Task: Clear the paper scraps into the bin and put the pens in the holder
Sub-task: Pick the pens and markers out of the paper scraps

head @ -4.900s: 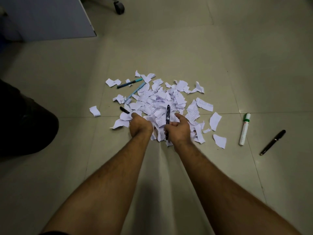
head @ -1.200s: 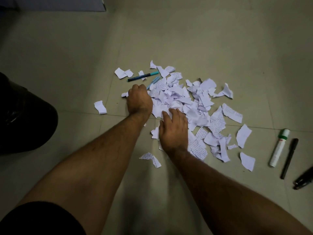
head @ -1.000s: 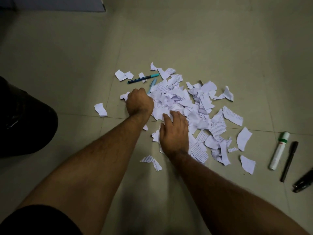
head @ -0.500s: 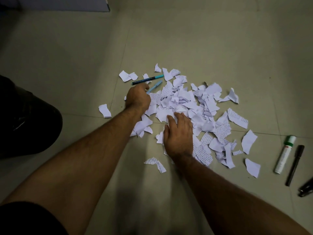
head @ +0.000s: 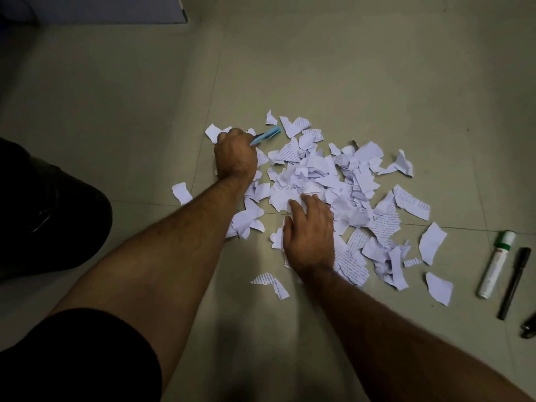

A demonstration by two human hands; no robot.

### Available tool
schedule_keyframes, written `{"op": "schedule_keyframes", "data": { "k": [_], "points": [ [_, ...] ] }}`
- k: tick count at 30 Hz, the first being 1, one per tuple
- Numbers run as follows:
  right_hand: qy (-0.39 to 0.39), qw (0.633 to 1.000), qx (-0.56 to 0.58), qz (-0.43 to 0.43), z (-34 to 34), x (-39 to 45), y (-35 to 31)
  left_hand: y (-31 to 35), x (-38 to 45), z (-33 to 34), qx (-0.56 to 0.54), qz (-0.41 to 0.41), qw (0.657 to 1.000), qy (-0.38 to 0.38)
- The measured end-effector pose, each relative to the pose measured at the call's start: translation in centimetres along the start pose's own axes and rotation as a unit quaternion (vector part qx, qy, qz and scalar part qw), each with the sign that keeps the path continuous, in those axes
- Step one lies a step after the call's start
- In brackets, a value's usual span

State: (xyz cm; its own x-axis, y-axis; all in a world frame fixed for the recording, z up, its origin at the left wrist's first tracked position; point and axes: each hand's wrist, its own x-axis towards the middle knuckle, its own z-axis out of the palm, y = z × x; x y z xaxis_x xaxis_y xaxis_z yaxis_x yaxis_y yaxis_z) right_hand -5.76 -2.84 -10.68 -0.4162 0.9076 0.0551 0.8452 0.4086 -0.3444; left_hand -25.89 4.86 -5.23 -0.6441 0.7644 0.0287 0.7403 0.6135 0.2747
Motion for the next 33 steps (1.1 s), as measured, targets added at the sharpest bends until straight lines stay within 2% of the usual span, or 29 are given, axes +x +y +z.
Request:
{"op": "schedule_keyframes", "data": {
  "k": [4,14,19,27,33],
  "points": [
    [0.005,1.0,0.0,-0.003,0.0,0.0,-0.1,0.0,0.4,0.4,-0.012,-0.029,0.999,-0.026],
    [0.009,1.0,0.007,-0.006,0.0,0.2,0.0,-0.1,-2.8,0.7,0.02,-0.016,0.998,-0.05],
    [0.034,0.999,0.017,-0.028,0.0,0.3,0.1,-0.1,-4.7,0.3,-0.001,-0.09,0.995,-0.052],
    [0.035,0.997,0.058,-0.034,0.1,2.7,-0.2,-0.2,-8.4,-1.7,-0.165,-0.179,0.97,-0.026],
    [0.04,0.982,0.18,-0.044,-0.9,2.6,0.3,0.1,-11.3,-2.6,-0.287,-0.244,0.925,-0.041]
  ]
}}
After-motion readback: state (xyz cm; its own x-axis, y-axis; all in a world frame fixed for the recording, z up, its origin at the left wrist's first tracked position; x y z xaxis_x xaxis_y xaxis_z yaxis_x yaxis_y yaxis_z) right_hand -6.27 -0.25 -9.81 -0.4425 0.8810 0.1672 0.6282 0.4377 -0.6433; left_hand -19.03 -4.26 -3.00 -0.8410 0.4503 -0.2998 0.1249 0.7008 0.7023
